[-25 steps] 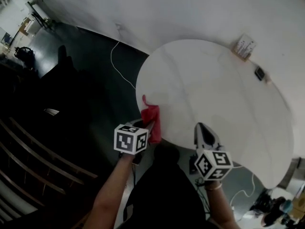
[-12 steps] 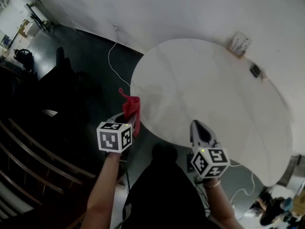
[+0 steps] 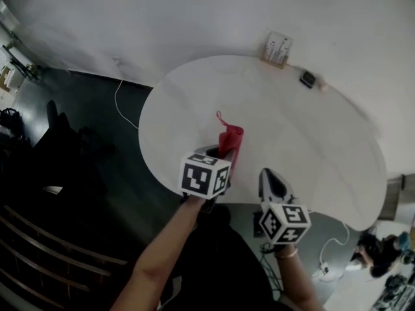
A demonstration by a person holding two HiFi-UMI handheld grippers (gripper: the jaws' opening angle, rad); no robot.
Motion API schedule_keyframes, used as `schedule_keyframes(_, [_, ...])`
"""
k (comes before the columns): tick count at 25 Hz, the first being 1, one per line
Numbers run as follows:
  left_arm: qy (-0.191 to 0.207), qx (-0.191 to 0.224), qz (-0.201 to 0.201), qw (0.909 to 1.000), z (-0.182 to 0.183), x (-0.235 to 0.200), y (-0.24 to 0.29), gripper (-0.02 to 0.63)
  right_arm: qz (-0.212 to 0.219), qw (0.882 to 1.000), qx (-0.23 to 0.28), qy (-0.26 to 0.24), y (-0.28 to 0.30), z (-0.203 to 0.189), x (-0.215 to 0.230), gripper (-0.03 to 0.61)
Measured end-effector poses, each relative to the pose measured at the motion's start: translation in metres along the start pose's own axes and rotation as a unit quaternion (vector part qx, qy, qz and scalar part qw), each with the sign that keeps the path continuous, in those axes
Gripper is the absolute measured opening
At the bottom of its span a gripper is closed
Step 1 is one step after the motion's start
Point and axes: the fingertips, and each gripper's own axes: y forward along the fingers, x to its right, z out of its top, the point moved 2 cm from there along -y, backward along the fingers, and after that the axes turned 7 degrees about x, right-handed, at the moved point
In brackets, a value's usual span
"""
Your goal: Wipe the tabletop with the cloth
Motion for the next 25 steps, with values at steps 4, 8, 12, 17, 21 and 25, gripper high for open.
schedule_keyframes(4, [0.023, -0.036, -0.019, 0.9989, -0.004, 0.032, 0.047, 0.040, -0.043, 0.999, 0.014, 0.010, -0.010, 0.009, 0.029, 0.003])
schedule_keyframes(8, [0.054, -0.088, 0.001, 0.9947, -0.017, 0.018, 0.063, 0.038, -0.051, 0.999, 0.015, 0.010, -0.006, 0.012, 0.032, 0.003])
schedule_keyframes(12, [0.081, -0.099, 0.034, 0.9912, -0.023, -0.019, 0.041, 0.038, -0.030, 1.000, 0.007, 0.002, 0.009, 0.012, 0.013, 0.003])
schedule_keyframes(17, [0.032, -0.072, 0.074, 0.9942, -0.024, -0.088, -0.004, 0.039, 0.021, 1.000, -0.003, -0.010, 0.043, 0.014, -0.026, 0.003])
schedule_keyframes(21, [-0.002, -0.042, 0.121, 0.9918, -0.030, -0.138, -0.046, 0.040, 0.071, 0.997, -0.017, -0.029, 0.070, 0.007, -0.073, 0.003])
schedule_keyframes(25, [-0.024, -0.023, 0.171, 0.9847, -0.039, -0.177, -0.085, 0.040, 0.110, 0.992, -0.026, -0.050, 0.090, 0.002, -0.118, 0.003])
